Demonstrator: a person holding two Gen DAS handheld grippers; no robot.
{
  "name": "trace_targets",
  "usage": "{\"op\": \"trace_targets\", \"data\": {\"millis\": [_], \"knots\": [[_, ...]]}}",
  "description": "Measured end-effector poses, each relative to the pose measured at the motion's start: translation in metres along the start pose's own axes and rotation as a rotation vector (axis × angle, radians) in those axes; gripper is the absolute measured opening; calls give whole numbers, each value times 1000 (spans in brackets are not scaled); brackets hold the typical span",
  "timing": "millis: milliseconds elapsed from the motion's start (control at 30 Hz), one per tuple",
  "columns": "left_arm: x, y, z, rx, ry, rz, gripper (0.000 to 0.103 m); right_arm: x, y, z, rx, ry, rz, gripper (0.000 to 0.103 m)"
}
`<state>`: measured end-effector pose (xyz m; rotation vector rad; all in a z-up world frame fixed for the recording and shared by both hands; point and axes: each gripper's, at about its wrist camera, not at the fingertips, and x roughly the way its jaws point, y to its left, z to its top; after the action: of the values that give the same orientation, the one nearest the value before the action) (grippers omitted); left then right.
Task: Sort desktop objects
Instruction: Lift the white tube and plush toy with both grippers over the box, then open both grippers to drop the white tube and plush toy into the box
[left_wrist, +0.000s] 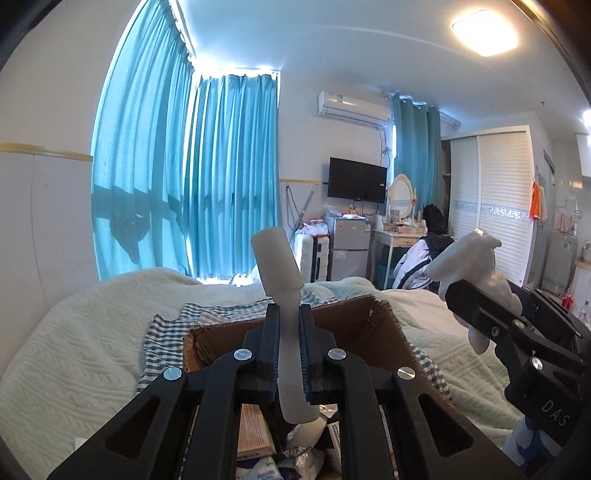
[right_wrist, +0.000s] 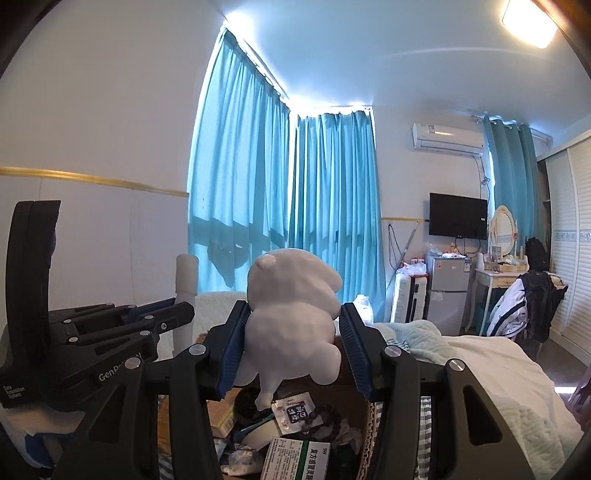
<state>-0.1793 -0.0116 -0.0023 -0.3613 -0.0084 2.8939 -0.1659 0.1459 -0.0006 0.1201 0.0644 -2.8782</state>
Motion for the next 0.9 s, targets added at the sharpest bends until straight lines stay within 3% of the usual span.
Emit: {"op": "trace_targets", "data": {"millis": [200,300,567,633,733,767,800,867,900], "knots": [[42,15,-18,-23,75,-8,10,45,-9,-25,5,89,12,50],[64,21,-32,-26,147,-31,10,68,-15,-37,19,147,18,50],[113,29,-66,-43,313,-3,10,115,-30,-74,48,305,17,50],[121,27,-74,-24,355,8,14,120,-31,-83,48,340,20,50],[121,23,-78,-13,369,17,26,124,-34,-88,41,375,21,50],[117,21,-78,-9,355,19,38,126,-33,-88,38,380,13,50],[114,20,-77,-8,342,22,57,125,-33,-88,32,384,8,50],[106,20,-74,-12,314,42,68,120,-32,-87,28,368,-3,60],[103,20,-73,-14,307,48,69,115,-33,-85,24,355,-15,69]]}}
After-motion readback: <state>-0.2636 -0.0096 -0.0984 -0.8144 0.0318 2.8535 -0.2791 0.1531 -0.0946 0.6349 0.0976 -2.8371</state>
